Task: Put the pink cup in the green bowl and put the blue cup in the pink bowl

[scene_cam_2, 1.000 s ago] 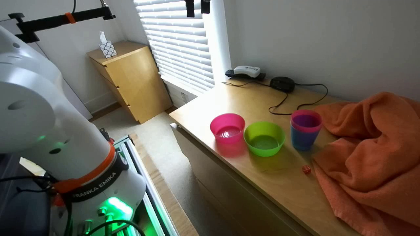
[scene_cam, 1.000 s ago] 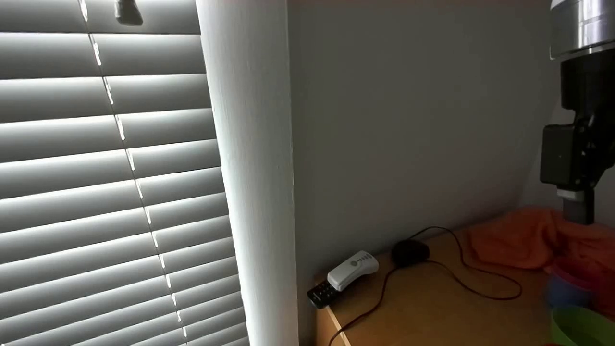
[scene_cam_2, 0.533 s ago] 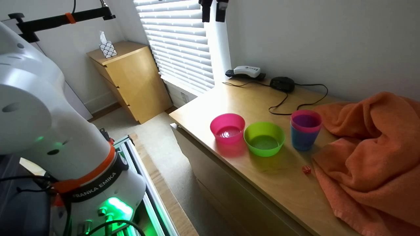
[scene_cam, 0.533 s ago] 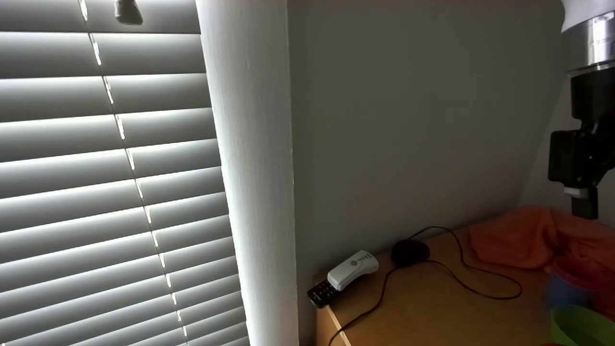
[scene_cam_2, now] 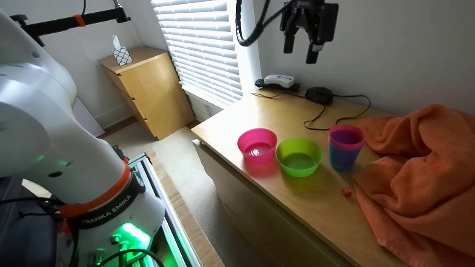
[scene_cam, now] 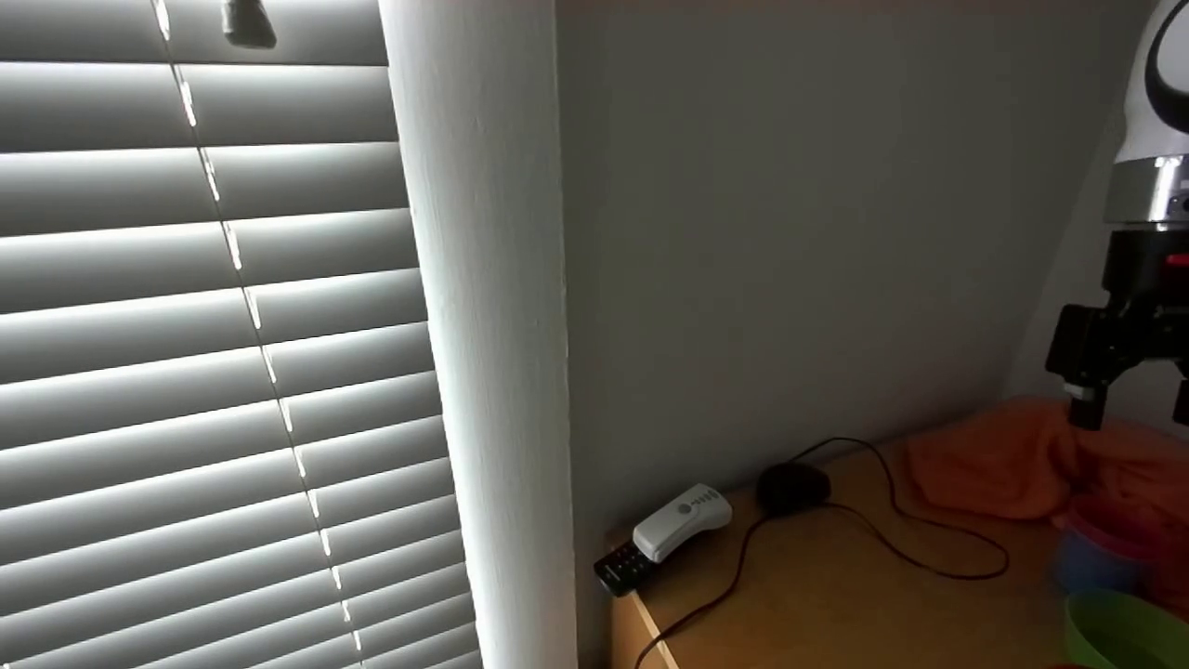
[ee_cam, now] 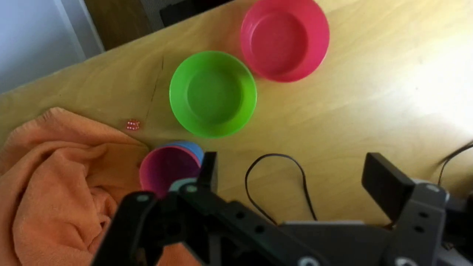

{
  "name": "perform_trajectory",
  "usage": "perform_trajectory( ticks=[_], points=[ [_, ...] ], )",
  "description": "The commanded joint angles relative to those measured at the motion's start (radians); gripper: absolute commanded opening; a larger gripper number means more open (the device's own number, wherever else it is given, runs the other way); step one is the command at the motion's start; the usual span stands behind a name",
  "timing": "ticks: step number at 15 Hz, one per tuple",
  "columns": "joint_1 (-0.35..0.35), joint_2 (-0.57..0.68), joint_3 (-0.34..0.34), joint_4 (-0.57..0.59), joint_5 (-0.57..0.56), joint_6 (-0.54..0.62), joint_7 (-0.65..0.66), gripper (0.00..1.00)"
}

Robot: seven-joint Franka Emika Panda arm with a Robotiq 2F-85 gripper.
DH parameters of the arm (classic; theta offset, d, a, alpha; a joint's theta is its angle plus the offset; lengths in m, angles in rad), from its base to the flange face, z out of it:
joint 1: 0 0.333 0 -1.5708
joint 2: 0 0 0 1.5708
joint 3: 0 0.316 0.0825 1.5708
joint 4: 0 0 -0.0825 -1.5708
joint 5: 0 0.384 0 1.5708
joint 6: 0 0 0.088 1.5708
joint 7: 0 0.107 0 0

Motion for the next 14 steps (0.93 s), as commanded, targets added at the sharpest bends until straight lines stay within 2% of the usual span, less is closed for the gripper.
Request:
perform_trajectory(
  ticks=[1, 2, 3, 4, 8, 14],
  points=[
    [-0.025, 0.067, -0.038, -0.019, 0.05, 0.103, -0.11, 1.0],
    [-0.033, 0.093, -0.045, -0.014, 0.044, 0.12, -0.124, 1.0],
    [-0.04, 0.127, -0.052, 0.02, 0.062, 0.084, -0.079, 1.0],
    [-0.029, 0.085, -0.04, -0.004, 0.029, 0.091, -0.084, 1.0],
    [-0.04, 0.13, -0.05, 0.015, 0.046, 0.091, -0.083, 1.0],
    [-0.069, 0.235, -0.057, 0.023, 0.076, 0.168, -0.232, 1.0]
  ],
)
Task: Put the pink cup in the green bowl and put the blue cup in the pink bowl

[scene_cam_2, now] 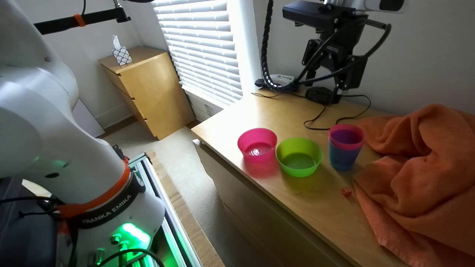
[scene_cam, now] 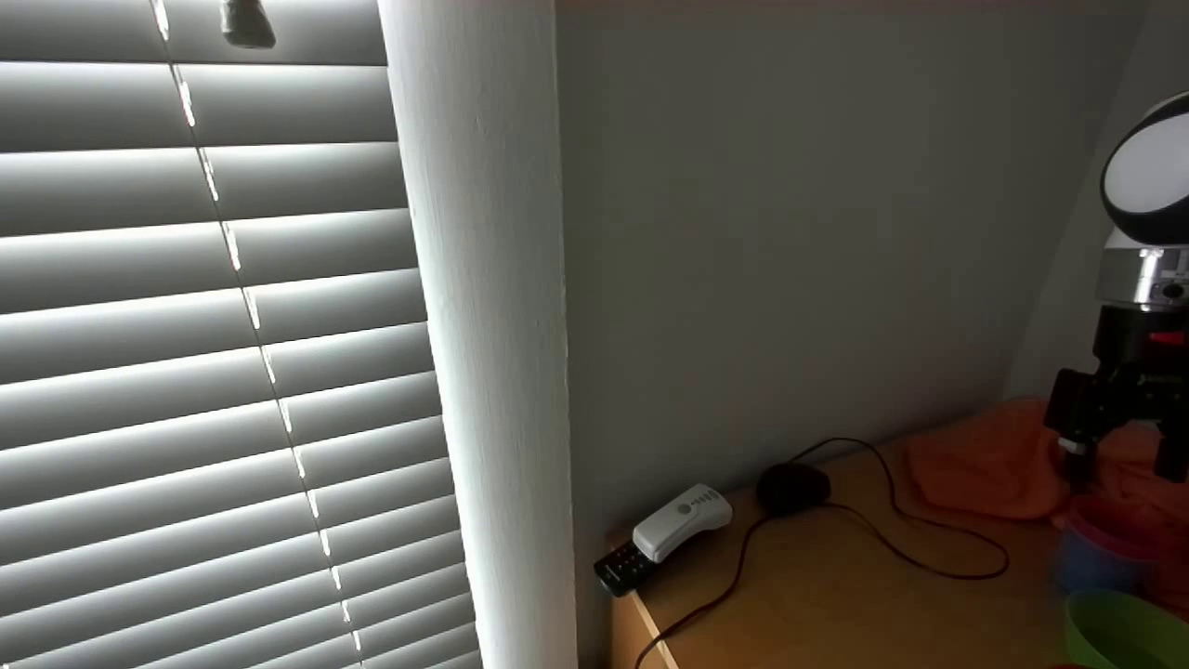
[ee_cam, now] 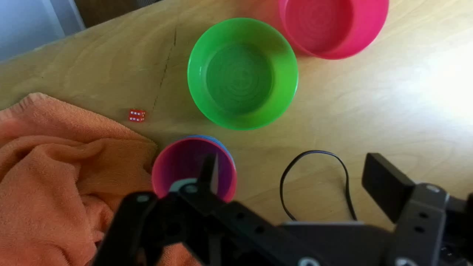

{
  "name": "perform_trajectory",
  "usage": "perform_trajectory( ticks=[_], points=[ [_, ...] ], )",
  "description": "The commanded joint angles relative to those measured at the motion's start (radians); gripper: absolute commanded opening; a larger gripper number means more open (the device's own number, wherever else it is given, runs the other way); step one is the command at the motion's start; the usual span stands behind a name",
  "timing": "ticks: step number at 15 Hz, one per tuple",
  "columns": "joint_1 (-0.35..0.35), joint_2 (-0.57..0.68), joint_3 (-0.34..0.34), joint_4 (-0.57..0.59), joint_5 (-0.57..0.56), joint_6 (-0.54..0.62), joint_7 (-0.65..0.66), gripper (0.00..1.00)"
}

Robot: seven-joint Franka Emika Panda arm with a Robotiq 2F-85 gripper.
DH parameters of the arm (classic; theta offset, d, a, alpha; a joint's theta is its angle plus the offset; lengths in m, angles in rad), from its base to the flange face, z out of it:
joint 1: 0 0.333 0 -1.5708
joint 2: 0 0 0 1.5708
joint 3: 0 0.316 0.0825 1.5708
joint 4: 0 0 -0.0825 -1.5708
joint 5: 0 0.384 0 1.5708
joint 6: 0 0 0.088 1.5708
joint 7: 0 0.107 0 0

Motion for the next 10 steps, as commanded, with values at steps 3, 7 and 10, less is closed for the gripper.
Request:
perform_trajectory(
  ticks=[3, 7, 10],
  points=[
    [-0.031, 0.103, 0.002, 0.005, 0.019, 0.1, -0.142, 1.0],
    [-0.043, 0.153, 0.007, 0.016, 0.027, 0.131, -0.165, 1.0],
    [-0.05, 0.173, 0.007, 0.026, 0.023, 0.137, -0.176, 0.9]
  ],
)
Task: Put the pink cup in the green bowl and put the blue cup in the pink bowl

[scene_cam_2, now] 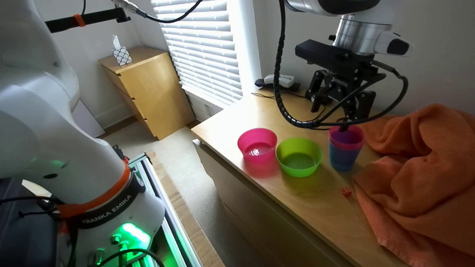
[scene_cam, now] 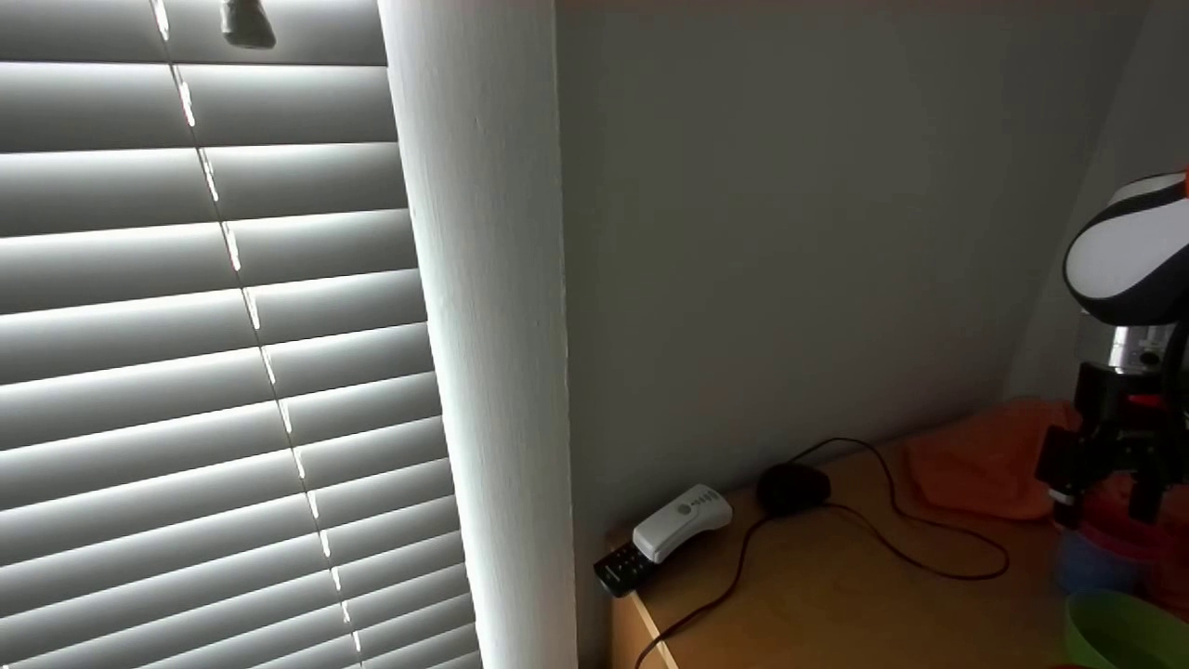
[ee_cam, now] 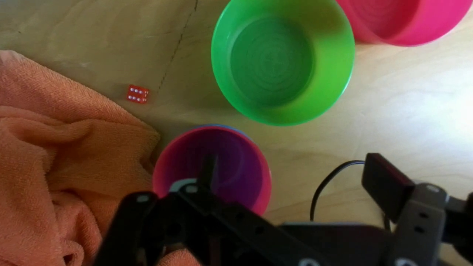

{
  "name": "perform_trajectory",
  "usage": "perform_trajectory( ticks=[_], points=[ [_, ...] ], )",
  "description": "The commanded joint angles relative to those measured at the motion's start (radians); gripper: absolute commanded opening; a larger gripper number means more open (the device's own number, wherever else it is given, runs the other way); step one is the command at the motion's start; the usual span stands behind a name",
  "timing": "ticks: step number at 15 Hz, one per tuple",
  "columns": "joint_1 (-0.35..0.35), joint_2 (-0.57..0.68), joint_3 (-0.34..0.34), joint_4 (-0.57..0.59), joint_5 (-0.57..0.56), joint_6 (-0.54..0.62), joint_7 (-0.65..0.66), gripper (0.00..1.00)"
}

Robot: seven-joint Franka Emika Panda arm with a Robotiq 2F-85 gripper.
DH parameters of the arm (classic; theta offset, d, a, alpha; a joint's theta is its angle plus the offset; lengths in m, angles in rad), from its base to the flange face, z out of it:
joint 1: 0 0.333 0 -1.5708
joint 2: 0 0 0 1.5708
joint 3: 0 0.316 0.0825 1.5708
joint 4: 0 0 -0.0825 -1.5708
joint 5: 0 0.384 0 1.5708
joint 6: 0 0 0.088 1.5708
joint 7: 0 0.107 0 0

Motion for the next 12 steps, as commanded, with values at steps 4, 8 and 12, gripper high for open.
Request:
perform_trajectory(
  ticks=[4, 8, 12],
  points=[
    [-0.028, 0.036, 0.006, 0.027, 0.009, 0.016, -0.042, 0.49],
    [-0.035, 0.047, 0.005, 0.04, 0.002, 0.017, -0.054, 0.2],
    [-0.041, 0.05, 0.006, 0.043, 0.005, 0.022, -0.062, 0.5]
  ],
)
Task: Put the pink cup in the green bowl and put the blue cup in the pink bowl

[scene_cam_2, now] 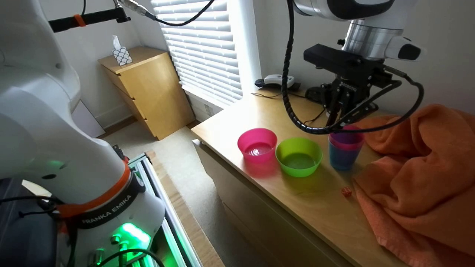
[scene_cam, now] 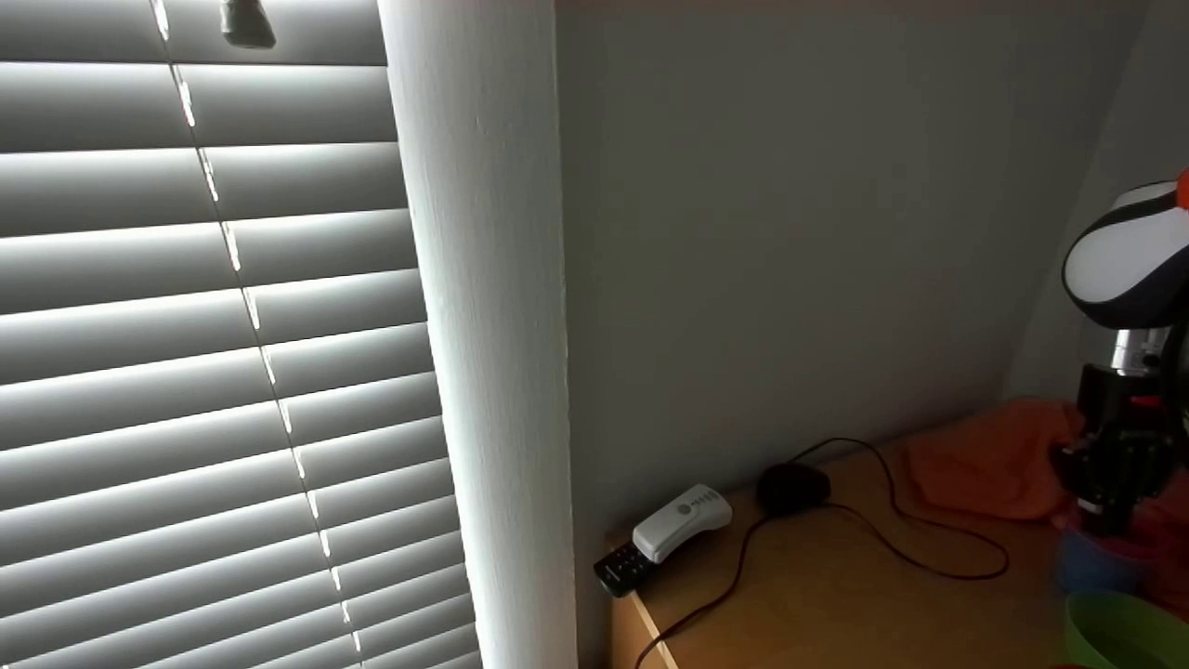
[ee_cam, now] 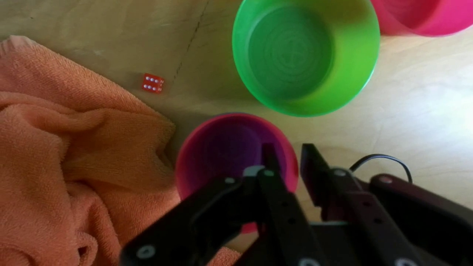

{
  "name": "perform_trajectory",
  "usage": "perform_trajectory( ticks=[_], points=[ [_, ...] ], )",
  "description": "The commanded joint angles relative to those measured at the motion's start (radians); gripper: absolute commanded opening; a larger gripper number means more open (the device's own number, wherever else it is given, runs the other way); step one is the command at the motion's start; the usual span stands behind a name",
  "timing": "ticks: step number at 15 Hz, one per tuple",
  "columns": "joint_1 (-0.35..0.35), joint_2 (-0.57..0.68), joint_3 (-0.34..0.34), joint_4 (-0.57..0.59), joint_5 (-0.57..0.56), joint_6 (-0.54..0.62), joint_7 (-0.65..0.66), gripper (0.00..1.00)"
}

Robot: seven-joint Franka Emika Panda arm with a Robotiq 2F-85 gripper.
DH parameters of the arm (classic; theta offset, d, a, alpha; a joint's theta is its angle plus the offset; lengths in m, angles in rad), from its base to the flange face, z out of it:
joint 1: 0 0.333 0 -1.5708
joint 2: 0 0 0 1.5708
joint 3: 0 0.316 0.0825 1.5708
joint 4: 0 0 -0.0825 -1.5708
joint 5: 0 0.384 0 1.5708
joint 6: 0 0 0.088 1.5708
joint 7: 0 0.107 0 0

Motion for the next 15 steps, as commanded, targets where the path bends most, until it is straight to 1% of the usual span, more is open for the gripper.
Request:
perform_trajectory(
  ticks=[1, 5, 6, 7, 9, 10, 11, 12, 15],
  points=[
    [-0.017, 0.01, 0.007, 0.006, 0.006, 0.022, -0.029, 0.55],
    [-0.017, 0.015, 0.007, 0.011, 0.003, 0.023, -0.035, 0.85],
    [-0.018, 0.017, 0.006, 0.012, 0.0, 0.025, -0.04, 0.92],
    [-0.019, 0.02, 0.007, 0.014, 0.003, 0.024, -0.043, 0.96],
    [-0.017, 0.03, 0.004, 0.018, -0.008, 0.031, -0.04, 0.7],
    [-0.018, 0.034, 0.005, 0.02, -0.009, 0.03, -0.043, 0.61],
    [-0.019, 0.037, 0.006, 0.02, -0.01, 0.034, -0.046, 0.55],
    [-0.019, 0.038, 0.007, 0.021, -0.009, 0.037, -0.049, 0.45],
    [-0.02, 0.033, 0.008, 0.016, -0.011, 0.052, -0.054, 0.23]
  ],
)
